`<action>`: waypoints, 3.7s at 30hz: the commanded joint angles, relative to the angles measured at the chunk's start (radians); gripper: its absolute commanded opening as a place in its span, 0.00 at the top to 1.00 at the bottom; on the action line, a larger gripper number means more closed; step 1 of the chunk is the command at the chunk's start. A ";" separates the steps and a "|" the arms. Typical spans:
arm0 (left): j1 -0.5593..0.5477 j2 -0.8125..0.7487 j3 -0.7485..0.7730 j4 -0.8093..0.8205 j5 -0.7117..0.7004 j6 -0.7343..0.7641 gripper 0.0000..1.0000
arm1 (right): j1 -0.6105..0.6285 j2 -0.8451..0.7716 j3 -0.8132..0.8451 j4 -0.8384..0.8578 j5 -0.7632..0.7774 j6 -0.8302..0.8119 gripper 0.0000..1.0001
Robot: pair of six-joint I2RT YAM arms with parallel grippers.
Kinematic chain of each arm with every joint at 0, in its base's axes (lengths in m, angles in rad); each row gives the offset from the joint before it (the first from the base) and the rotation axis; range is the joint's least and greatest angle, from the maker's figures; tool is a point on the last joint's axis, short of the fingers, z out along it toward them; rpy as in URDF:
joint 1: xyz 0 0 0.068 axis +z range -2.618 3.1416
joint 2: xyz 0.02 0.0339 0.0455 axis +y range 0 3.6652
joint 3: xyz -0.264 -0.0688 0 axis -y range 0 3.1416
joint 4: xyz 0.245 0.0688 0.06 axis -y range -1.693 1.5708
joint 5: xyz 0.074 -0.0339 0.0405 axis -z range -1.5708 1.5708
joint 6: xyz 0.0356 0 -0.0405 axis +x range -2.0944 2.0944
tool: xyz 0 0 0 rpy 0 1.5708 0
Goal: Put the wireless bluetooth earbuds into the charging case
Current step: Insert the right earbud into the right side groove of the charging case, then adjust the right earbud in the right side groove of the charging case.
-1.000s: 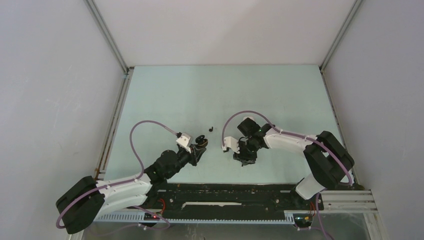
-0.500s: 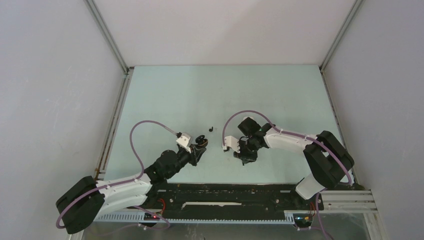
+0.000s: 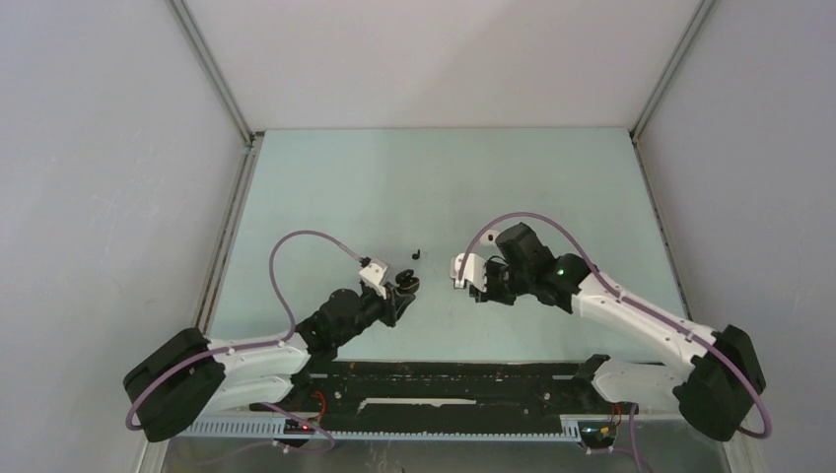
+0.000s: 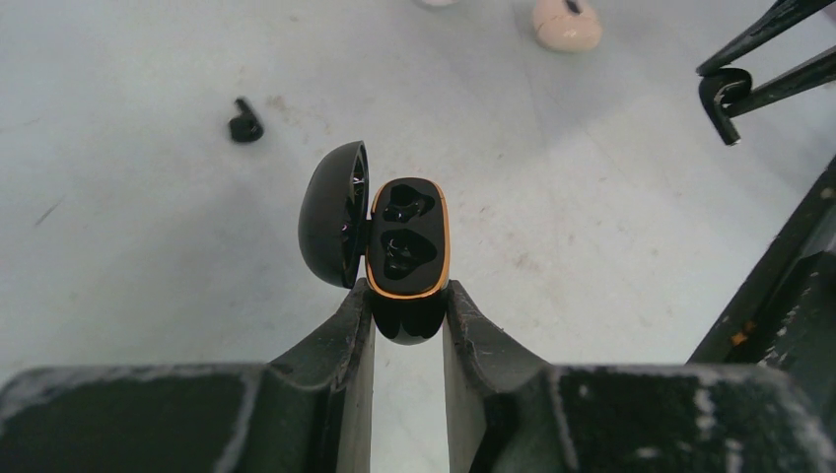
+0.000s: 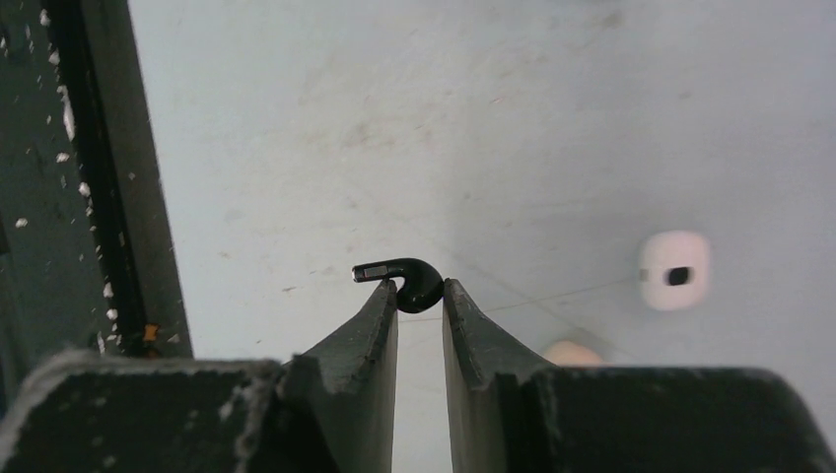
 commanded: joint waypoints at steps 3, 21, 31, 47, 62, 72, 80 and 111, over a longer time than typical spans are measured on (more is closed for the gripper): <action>-0.047 0.072 0.144 0.088 0.034 -0.056 0.96 | 0.006 -0.106 0.013 0.155 0.061 0.028 1.00; -0.078 0.319 0.266 0.265 0.146 -0.351 0.98 | 0.084 -0.156 0.012 0.298 0.216 -0.047 1.00; -0.078 0.339 0.256 0.339 0.193 -0.428 1.00 | 0.136 -0.112 0.012 0.335 0.303 -0.092 1.00; -0.059 0.387 0.217 0.463 0.205 -0.478 1.00 | 0.182 -0.065 0.012 0.332 0.379 -0.136 1.00; -0.047 0.425 0.195 0.535 0.190 -0.500 1.00 | 0.259 -0.033 0.012 0.307 0.441 -0.162 1.00; -0.042 0.442 0.187 0.542 0.182 -0.440 1.00 | 0.263 -0.080 0.013 0.207 0.345 -0.172 0.77; -0.043 0.458 0.183 0.557 0.234 -0.354 1.00 | 0.214 -0.112 0.038 0.093 0.122 -0.159 0.67; -0.189 0.249 0.126 0.428 0.357 0.291 1.00 | -0.279 -0.057 0.251 -0.343 -0.550 -0.038 0.53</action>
